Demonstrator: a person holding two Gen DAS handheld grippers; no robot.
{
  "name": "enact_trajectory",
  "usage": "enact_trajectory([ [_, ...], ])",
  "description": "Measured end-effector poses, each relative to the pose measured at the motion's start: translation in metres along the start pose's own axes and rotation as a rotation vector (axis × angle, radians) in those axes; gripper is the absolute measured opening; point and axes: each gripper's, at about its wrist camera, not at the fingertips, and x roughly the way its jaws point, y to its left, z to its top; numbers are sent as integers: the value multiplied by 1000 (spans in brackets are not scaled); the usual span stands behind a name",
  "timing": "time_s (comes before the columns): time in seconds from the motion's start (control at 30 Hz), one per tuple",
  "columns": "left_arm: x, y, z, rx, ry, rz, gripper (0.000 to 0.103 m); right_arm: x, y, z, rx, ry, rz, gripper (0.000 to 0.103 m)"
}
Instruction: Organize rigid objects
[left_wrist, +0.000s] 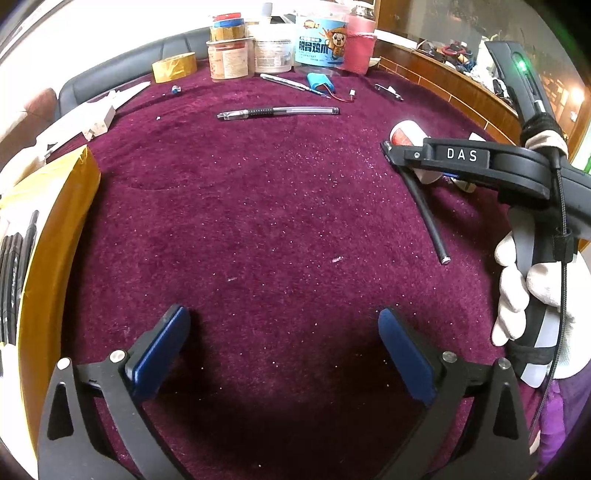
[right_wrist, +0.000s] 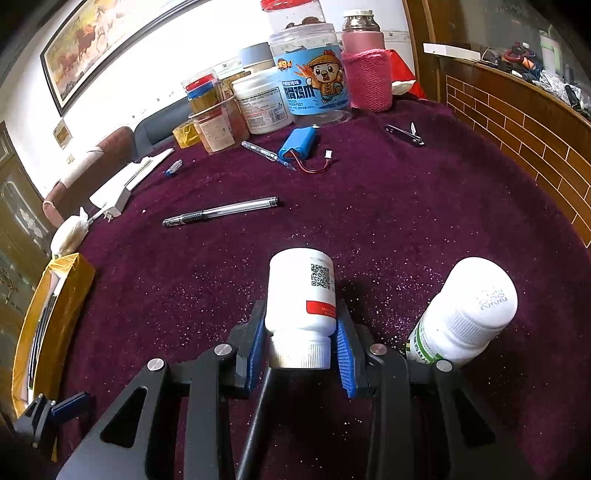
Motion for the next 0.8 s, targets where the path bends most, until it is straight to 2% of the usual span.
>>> enact_trajectory([
  [0.5, 0, -1, 0, 0, 0, 3, 102, 0, 0, 0, -1, 1, 1, 31],
  [0.8, 0, -1, 0, 0, 0, 3, 102, -1, 7, -1, -27, 2, 55, 30],
])
